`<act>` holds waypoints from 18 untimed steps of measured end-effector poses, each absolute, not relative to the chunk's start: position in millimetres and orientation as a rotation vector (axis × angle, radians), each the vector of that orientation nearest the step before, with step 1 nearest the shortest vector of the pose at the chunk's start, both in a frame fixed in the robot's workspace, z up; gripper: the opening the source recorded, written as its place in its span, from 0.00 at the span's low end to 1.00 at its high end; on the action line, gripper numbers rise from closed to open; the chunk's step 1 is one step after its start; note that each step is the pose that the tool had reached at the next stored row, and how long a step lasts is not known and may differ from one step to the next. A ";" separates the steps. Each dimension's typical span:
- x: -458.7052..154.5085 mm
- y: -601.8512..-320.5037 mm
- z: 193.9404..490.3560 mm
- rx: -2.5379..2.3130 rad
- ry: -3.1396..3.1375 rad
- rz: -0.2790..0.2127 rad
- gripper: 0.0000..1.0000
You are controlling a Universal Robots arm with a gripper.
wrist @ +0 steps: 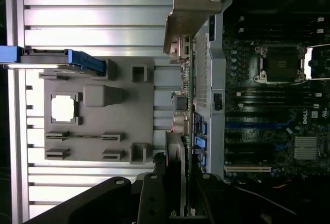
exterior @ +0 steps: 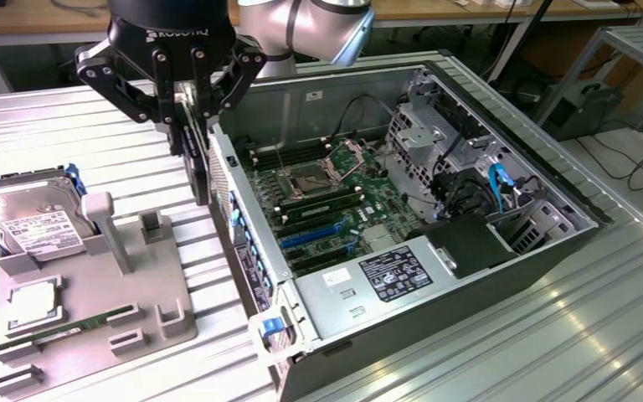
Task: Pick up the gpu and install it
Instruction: 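Pick up the gpu and move the gpu toward the slot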
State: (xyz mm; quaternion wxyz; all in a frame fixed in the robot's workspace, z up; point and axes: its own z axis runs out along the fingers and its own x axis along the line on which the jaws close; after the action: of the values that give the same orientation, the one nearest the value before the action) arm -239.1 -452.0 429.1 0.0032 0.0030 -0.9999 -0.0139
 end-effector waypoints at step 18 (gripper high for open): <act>-227.7 -452.0 429.1 0.011 -3.135 -0.043 0.27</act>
State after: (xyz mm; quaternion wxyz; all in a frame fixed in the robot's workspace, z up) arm -227.7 -452.0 429.1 0.0033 0.0034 -0.9999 -0.0139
